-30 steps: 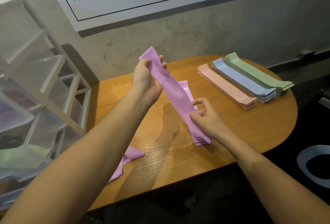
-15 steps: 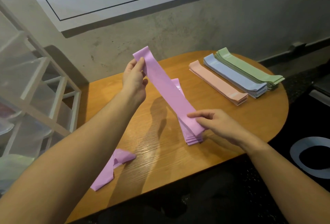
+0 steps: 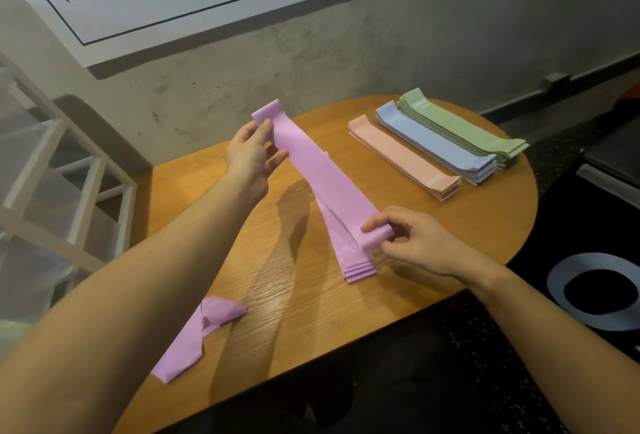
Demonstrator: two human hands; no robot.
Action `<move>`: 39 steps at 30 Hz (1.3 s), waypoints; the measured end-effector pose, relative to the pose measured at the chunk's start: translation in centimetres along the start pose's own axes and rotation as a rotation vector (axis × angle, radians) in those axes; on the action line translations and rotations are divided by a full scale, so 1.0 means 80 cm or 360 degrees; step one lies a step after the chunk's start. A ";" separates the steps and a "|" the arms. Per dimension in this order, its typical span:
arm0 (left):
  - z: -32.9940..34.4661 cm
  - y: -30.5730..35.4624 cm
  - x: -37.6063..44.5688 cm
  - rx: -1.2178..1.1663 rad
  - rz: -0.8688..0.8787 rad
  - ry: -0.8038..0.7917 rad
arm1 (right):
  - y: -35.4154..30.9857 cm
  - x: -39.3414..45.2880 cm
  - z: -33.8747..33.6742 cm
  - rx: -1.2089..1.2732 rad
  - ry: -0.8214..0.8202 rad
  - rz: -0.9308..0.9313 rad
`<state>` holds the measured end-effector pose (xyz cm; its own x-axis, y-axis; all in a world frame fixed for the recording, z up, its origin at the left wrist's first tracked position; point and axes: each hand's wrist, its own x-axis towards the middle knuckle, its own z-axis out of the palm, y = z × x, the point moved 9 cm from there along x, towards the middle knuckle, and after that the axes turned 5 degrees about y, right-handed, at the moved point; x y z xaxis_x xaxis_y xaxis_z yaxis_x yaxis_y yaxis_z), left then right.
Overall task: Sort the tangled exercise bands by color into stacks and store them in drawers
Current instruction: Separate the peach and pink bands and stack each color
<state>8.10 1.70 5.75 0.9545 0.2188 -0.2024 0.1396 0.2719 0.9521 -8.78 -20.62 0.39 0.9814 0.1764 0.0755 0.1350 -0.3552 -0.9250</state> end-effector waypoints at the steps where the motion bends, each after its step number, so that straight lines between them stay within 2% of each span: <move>1: 0.001 -0.003 0.003 0.0018 0.0004 -0.0010 | -0.002 -0.001 -0.005 0.0026 0.0066 -0.0024; 5: 0.005 -0.014 0.012 0.0072 0.0025 -0.0054 | -0.001 -0.001 -0.016 0.0042 0.0180 -0.0040; 8: 0.011 -0.026 0.016 0.0135 0.0002 -0.0078 | -0.005 0.001 -0.025 -0.0330 0.0297 -0.0172; 11: 0.018 -0.037 0.023 0.0284 0.0023 -0.0118 | -0.017 0.001 -0.022 -0.0608 0.0300 -0.0342; 15: 0.026 -0.047 0.038 0.0580 0.0147 -0.0171 | -0.015 0.003 -0.020 -0.0448 0.0291 -0.0376; 19: 0.039 -0.055 0.054 0.0745 0.0242 -0.0203 | -0.001 0.010 -0.009 -0.0240 0.0148 -0.0149; 23: 0.052 -0.063 0.067 0.0735 0.0241 -0.0235 | 0.003 0.014 0.000 -0.0254 0.0070 -0.0104; 29: 0.057 -0.085 0.087 0.0843 0.0217 -0.0210 | -0.002 0.024 0.017 -0.0305 -0.0016 -0.0298; 35: 0.058 -0.105 0.098 0.0906 0.0171 -0.0197 | 0.009 0.031 0.038 -0.0594 -0.0161 -0.0400; 39: 0.057 -0.111 0.107 0.0966 0.0218 -0.0181 | 0.022 0.029 0.045 -0.0608 -0.0192 -0.0425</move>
<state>16.21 -3.16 -3.37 0.9917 0.1040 -0.0755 0.1067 -0.3391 0.9347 -6.80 -17.52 -2.38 0.8857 0.4046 0.2275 0.4431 -0.5907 -0.6743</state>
